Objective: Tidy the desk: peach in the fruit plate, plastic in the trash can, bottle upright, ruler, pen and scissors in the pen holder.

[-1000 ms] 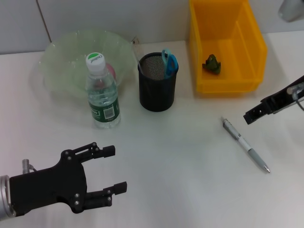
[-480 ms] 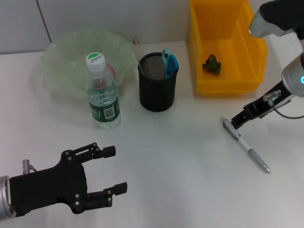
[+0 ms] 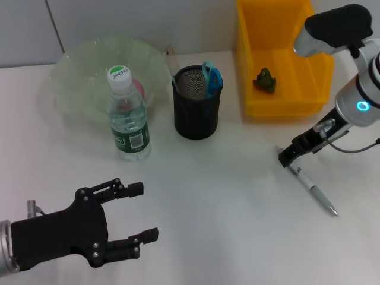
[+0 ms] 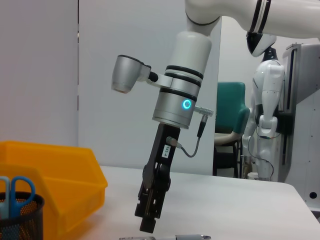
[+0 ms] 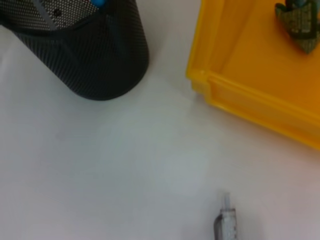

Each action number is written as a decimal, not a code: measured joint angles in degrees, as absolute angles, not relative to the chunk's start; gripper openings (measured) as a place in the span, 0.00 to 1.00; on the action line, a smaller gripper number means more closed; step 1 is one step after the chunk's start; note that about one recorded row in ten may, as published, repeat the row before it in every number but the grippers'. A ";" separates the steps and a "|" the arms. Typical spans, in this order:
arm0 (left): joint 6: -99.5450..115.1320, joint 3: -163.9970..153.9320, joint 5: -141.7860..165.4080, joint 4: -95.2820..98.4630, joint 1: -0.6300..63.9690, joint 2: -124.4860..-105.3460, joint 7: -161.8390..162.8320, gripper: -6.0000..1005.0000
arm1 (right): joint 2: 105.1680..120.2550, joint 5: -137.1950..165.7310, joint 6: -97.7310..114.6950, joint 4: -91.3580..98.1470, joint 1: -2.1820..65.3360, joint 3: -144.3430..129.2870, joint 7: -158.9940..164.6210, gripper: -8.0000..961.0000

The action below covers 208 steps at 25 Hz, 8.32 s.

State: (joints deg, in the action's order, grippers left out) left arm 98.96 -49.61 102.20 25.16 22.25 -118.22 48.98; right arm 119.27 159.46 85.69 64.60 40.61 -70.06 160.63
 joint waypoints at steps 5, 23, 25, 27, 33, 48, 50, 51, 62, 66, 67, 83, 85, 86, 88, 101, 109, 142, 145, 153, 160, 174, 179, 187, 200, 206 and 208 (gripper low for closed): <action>98.96 -49.63 102.20 25.15 22.20 -118.21 48.95 0.80 | 119.26 159.46 84.68 62.96 41.30 -70.14 160.60 0.81; 98.96 -49.83 102.33 25.15 22.06 -118.21 48.86 0.80 | 119.24 159.76 82.67 59.86 41.99 -70.48 160.54 0.71; 98.96 -49.83 102.36 25.11 22.06 -118.21 48.86 0.80 | 119.20 159.76 82.62 59.61 41.97 -70.58 160.54 0.62; 98.96 -49.83 102.36 25.11 22.06 -118.21 48.86 0.80 | 119.16 159.77 82.44 59.53 41.91 -70.73 160.53 0.52; 98.96 -49.83 102.39 25.09 22.06 -118.21 48.86 0.80 | 119.17 159.82 81.71 59.07 41.79 -70.83 160.49 0.51; 98.96 -49.83 102.31 25.05 22.06 -118.21 48.86 0.80 | 119.18 159.60 79.89 56.49 42.45 -70.84 160.31 0.42; 98.96 -49.83 102.30 25.05 22.06 -118.21 48.86 0.80 | 119.17 159.59 79.96 56.51 42.50 -70.84 160.31 0.41; 98.96 -49.83 102.30 25.04 22.06 -118.21 48.86 0.80 | 119.16 159.59 80.04 56.53 42.53 -70.84 160.31 0.40; 99.02 -49.83 102.30 25.04 22.06 -118.21 48.86 0.80 | 119.05 159.79 80.27 56.44 42.74 -70.84 160.28 0.25; 99.08 -49.83 102.30 25.08 22.06 -118.21 48.87 0.80 | 118.99 159.82 80.02 55.58 42.81 -70.84 159.92 0.25; 99.15 -49.83 102.30 25.13 22.06 -118.21 48.86 0.80 | 118.99 159.83 79.93 55.32 42.86 -70.84 159.81 0.25; 99.58 -49.77 102.26 25.22 22.06 -118.21 48.86 0.80 | 119.11 159.88 79.07 54.93 42.65 -70.84 158.29 0.21; 99.58 -49.75 102.24 25.15 22.06 -118.21 48.86 0.80 | 119.16 159.86 79.00 54.93 42.53 -70.83 157.92 0.20; 99.58 -49.75 102.24 25.12 22.06 -118.20 48.86 0.80 | 119.21 159.74 79.00 55.13 42.41 -70.83 157.73 0.20; 99.58 -49.73 102.22 25.08 22.06 -118.16 48.86 0.80 | 119.23 159.67 79.04 55.34 42.35 -70.84 157.64 0.18; 100.17 -49.41 102.21 25.12 21.73 -118.12 48.87 0.80 | 119.16 153.40 84.27 69.63 37.06 -70.54 156.93 0.14; 100.39 -49.38 102.22 25.29 21.65 -118.05 48.87 0.80 | 119.32 140.84 81.67 97.71 27.63 -70.79 153.15 0.16; 101.07 -49.39 102.12 25.93 22.59 -118.07 51.87 0.80 | 119.64 66.13 29.79 65.37 22.88 -96.58 64.15 0.22; 101.08 -49.39 102.12 25.93 22.58 -118.13 51.85 0.80 | 119.63 56.02 30.88 60.98 24.03 -96.81 54.22 0.23; 101.18 -49.39 102.13 25.93 22.50 -118.13 51.88 0.80 | 119.57 41.07 37.87 53.17 24.82 -96.53 42.71 0.24; 101.15 -49.39 102.13 25.93 22.50 -118.13 51.74 0.80 | 119.64 38.60 40.08 46.01 27.51 -96.29 41.93 0.26; 101.25 -49.39 102.13 25.93 22.15 -118.12 51.36 0.80 | 119.61 31.46 44.29 33.77 31.91 -96.62 36.84 0.28; 101.25 -49.39 102.13 25.93 22.14 -118.12 51.34 0.80 | 119.65 31.46 46.48 31.41 32.05 -97.03 36.61 0.29; 101.43 -49.39 102.13 25.93 22.14 -118.12 51.27 0.80 | 119.88 31.23 48.33 31.31 30.38 -96.75 35.34 0.31; 101.91 -47.82 102.03 26.09 21.72 -117.74 51.23 0.80 | 117.03 38.68 66.71 49.89 12.24 -92.89 49.71 0.69; 100.82 -46.81 102.03 26.55 21.56 -117.79 51.24 0.80 | 116.29 66.74 90.09 41.72 9.38 -74.86 57.32 0.87; 100.60 -46.66 102.04 26.49 21.66 -117.88 51.28 0.80 | 115.78 73.77 94.52 38.34 9.95 -70.83 57.18 0.87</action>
